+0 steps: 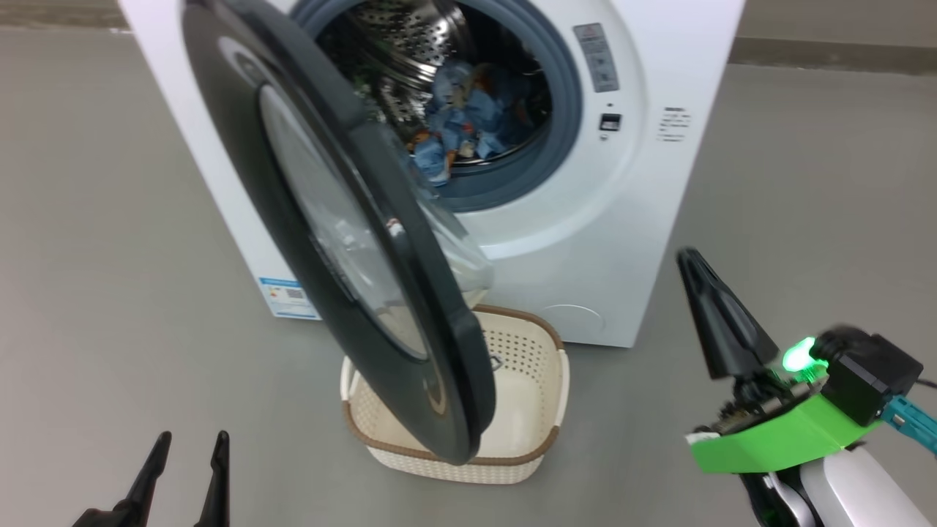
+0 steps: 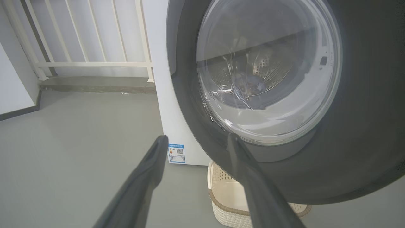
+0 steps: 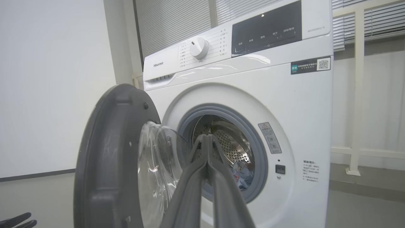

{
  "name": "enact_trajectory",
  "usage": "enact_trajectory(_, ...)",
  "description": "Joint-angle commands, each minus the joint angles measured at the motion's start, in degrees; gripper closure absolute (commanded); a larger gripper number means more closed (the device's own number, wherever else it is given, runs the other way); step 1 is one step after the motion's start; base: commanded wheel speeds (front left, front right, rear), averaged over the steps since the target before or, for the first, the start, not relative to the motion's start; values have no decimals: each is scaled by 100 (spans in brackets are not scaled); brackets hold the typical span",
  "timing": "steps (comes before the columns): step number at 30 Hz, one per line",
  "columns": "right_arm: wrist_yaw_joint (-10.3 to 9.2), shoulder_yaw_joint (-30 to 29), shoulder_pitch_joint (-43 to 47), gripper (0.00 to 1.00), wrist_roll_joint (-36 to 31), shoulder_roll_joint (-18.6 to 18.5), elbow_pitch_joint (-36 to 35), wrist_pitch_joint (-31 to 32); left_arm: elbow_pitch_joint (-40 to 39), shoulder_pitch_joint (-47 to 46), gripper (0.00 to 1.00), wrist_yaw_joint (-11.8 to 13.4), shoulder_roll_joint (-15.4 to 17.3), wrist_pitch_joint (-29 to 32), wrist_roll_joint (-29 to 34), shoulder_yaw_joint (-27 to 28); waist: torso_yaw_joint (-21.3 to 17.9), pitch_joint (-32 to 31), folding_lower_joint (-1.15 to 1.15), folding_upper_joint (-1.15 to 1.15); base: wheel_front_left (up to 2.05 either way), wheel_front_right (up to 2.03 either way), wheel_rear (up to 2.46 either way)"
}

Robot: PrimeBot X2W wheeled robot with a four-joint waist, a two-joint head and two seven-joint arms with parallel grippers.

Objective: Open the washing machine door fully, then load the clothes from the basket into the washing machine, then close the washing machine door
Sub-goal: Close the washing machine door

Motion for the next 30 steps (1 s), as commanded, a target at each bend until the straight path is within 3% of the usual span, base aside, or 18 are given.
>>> enact_trajectory(1, 42, 217, -309, 100, -51, -11, -347, -45, -178, -110, 0, -12, 78, -59, 29, 207, 188, -41, 0, 0, 0, 0, 0)
enact_trajectory(7, 42, 777, -545, 100, -22, 91, -1042, -45, -199, -68, 0, -12, 58, -59, 24, 228, 420, -65, 0, 0, 0, 0, 0)
enact_trajectory(16, 42, 1914, -598, 100, 184, 206, -1315, -45, -184, -51, 0, -12, 25, -59, 31, 210, 543, -88, 0, 0, 0, 0, 0)
enact_trajectory(30, 42, 3043, -522, 100, 633, 211, -386, -45, -162, -47, 0, -12, -28, -59, 29, 173, 634, -113, 0, 0, 0, 0, 0)
